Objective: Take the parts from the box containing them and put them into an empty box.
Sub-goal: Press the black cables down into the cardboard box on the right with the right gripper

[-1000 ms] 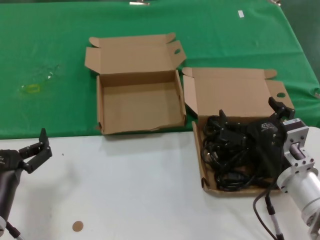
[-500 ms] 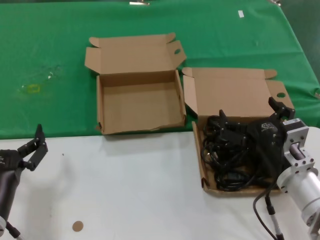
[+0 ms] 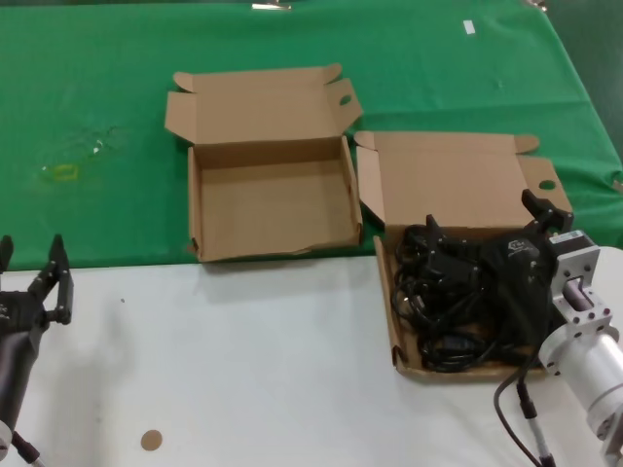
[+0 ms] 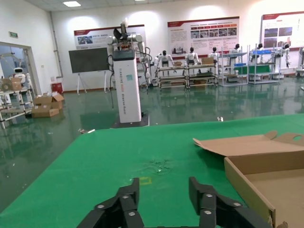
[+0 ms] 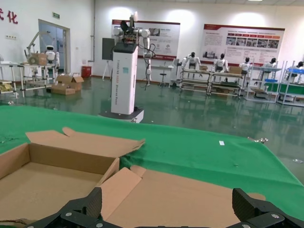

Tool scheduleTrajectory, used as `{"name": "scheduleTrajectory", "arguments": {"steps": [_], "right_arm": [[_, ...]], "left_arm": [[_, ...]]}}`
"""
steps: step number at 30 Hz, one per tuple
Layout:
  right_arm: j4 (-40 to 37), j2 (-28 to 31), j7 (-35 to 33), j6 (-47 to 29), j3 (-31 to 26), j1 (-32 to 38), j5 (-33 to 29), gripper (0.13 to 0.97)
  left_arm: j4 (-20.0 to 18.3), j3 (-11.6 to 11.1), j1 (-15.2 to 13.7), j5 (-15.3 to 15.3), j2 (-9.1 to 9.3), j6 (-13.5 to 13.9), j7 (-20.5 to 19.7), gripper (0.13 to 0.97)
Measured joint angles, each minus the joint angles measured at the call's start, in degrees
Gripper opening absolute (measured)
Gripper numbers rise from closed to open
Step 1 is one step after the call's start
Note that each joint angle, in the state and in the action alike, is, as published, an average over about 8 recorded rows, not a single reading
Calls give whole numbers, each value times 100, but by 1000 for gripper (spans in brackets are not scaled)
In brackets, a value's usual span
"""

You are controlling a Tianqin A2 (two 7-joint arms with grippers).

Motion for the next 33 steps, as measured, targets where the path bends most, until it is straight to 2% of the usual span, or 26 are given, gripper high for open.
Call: {"name": "scheduleTrajectory", "arguments": {"steps": [11, 17, 23, 33], "right_arm": [[-14, 555, 25, 343, -503, 118, 317, 966], [-28, 1171, 36, 357, -768, 209, 537, 966], [-71, 1890, 204, -112, -893, 327, 544, 966], [-15, 3109, 832, -1287, -1152, 671, 280, 966]], "left_arm": [[0, 0, 0, 0, 0, 0, 0, 263], [0, 0, 0, 0, 0, 0, 0, 240], [0, 0, 0, 0, 0, 0, 0, 168], [0, 0, 0, 0, 0, 0, 0, 144]]}}
